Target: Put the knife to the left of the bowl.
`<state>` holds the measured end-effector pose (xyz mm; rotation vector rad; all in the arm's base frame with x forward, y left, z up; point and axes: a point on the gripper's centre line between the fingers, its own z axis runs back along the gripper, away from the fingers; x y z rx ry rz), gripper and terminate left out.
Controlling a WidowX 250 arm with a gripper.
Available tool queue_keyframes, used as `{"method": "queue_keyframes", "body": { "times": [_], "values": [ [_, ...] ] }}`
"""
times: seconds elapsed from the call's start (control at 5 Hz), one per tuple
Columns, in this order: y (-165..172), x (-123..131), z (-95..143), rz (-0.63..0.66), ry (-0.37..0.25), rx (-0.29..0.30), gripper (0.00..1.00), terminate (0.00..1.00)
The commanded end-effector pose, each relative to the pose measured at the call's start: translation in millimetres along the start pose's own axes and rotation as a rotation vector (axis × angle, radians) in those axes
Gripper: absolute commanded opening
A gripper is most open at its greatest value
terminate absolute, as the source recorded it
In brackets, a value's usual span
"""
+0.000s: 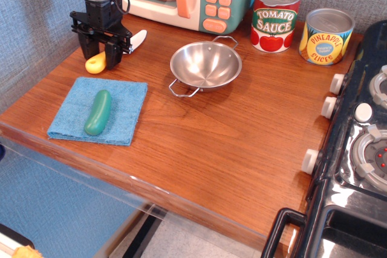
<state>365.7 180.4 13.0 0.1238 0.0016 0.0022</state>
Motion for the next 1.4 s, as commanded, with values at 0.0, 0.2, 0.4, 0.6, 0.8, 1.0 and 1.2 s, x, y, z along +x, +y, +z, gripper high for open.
{"method": "queue_keyframes", "body": {
  "times": [0.0,0.2,0.4,0.6,0.8,1.0,1.2],
  "values": [
    [3.5,-10.6,75.1,-0.008,-0.106,0.078,1.00,0.00],
    [-8.9,-24.5,111.3,-0.010,-0.173,0.033,1.00,0.00],
    [-22.4,-43.1,123.9,-0.003,-0.192,-0.025,1.00,0.00],
    [-29.1,-50.0,121.8,-0.004,-0.186,-0.072,1.00,0.00],
    [-32.2,-52.1,118.6,-0.026,-0.180,-0.093,1.00,0.00],
    [-32.2,-52.1,118.6,-0.026,-0.180,-0.093,1.00,0.00],
    [-32.2,-52.1,118.6,-0.026,-0.180,-0.093,1.00,1.00]
  ]
}}
